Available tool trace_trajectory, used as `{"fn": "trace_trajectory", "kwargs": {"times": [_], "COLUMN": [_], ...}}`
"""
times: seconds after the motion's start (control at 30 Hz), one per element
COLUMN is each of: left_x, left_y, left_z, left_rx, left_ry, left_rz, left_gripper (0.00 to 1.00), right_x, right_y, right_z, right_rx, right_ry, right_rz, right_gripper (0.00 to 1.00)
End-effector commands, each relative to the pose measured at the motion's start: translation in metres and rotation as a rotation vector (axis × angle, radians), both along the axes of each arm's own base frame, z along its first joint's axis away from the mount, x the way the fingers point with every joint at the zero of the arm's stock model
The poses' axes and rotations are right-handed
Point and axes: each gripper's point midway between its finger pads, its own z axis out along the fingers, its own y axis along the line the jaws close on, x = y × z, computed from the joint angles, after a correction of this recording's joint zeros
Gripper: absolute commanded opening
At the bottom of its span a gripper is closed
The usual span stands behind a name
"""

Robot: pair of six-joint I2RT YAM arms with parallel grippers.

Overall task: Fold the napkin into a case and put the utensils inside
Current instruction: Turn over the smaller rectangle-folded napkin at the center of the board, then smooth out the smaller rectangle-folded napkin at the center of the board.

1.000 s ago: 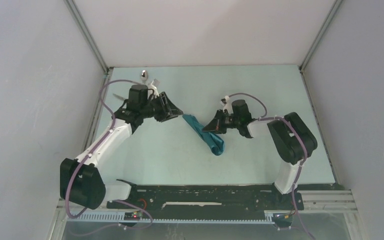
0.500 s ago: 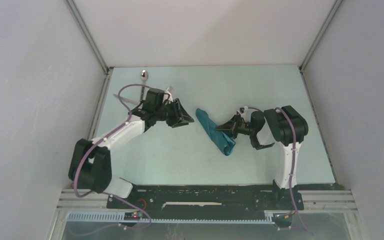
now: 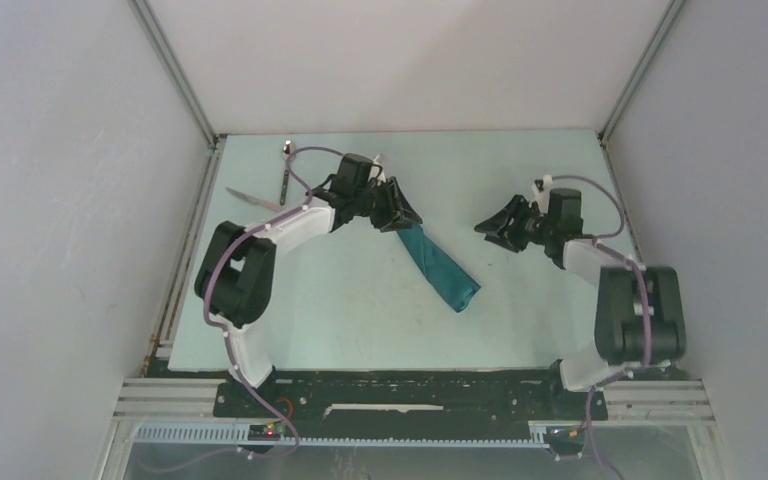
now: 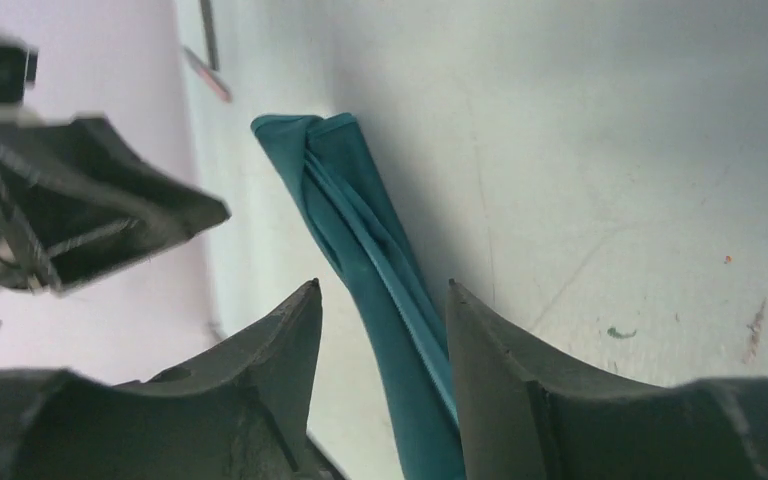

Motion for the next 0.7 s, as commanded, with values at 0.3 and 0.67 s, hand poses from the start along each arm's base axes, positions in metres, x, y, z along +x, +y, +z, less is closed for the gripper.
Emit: {"fn": "trace_trajectory", "kwargs": {"times": [0.3, 0.67], "left_x": [0.011, 0.043], "left_y": [0.000, -0.027], "left_z": [-0.035, -0.054], "left_rx": [0.043, 0.021], "left_ry": [0.016, 0.027], "left_rz": [0.058, 0.034], "left_gripper": [0.25, 0.22], "right_x": [-0.131, -0.128], "right_y": [0.109, 0.093], "right_z": [0.042, -0.003], "right_rx": [-0.306, -0.164], "right_ry": [-0.092, 0.017], "right_rz": [0.463, 0.409], "right_gripper": [0.58, 0.54]}}
